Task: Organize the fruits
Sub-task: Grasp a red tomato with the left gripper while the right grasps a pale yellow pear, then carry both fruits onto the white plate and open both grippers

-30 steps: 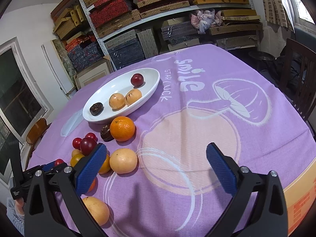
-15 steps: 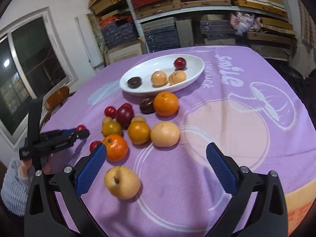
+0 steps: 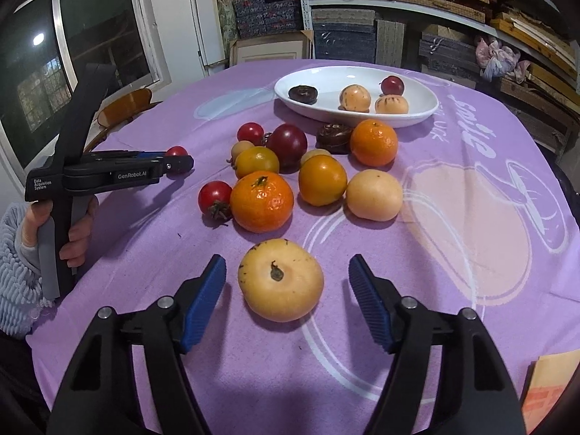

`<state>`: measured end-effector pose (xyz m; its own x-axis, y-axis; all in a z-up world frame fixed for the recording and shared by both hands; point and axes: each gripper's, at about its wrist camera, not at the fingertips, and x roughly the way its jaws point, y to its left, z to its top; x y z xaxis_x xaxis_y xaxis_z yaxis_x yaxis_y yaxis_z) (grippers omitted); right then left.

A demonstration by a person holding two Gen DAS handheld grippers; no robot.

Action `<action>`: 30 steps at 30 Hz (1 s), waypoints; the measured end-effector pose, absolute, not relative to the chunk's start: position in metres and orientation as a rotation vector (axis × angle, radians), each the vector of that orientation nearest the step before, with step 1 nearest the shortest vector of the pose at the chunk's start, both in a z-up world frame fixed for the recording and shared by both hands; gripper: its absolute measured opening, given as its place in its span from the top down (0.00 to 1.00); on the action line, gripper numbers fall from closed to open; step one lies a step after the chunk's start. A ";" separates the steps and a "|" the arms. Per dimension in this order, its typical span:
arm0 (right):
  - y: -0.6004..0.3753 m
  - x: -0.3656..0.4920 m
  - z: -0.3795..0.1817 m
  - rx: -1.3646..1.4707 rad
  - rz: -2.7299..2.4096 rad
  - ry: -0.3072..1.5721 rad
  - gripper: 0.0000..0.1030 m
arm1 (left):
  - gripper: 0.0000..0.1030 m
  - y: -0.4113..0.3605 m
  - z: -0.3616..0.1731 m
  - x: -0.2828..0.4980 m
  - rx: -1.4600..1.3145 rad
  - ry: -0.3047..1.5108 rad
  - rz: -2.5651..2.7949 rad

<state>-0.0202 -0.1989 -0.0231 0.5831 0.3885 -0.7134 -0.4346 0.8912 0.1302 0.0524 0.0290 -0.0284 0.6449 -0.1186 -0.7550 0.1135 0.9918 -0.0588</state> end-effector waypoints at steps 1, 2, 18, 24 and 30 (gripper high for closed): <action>-0.199 -0.020 -0.023 -0.061 0.484 0.822 0.33 | 0.70 0.029 -0.029 0.052 -0.006 0.861 -0.133; -0.198 -0.019 -0.023 -0.064 0.488 0.826 0.35 | 0.70 0.029 -0.029 0.052 -0.006 0.864 -0.134; -0.204 -0.017 -0.022 -0.018 0.480 0.819 0.55 | 0.70 0.020 -0.025 0.046 0.046 0.822 -0.118; -0.223 -0.011 -0.002 0.063 0.458 0.773 0.55 | 0.70 0.017 -0.010 0.049 0.052 0.797 -0.123; -0.236 0.013 0.040 0.060 0.410 0.723 0.55 | 0.70 0.006 0.014 0.070 0.104 0.746 -0.110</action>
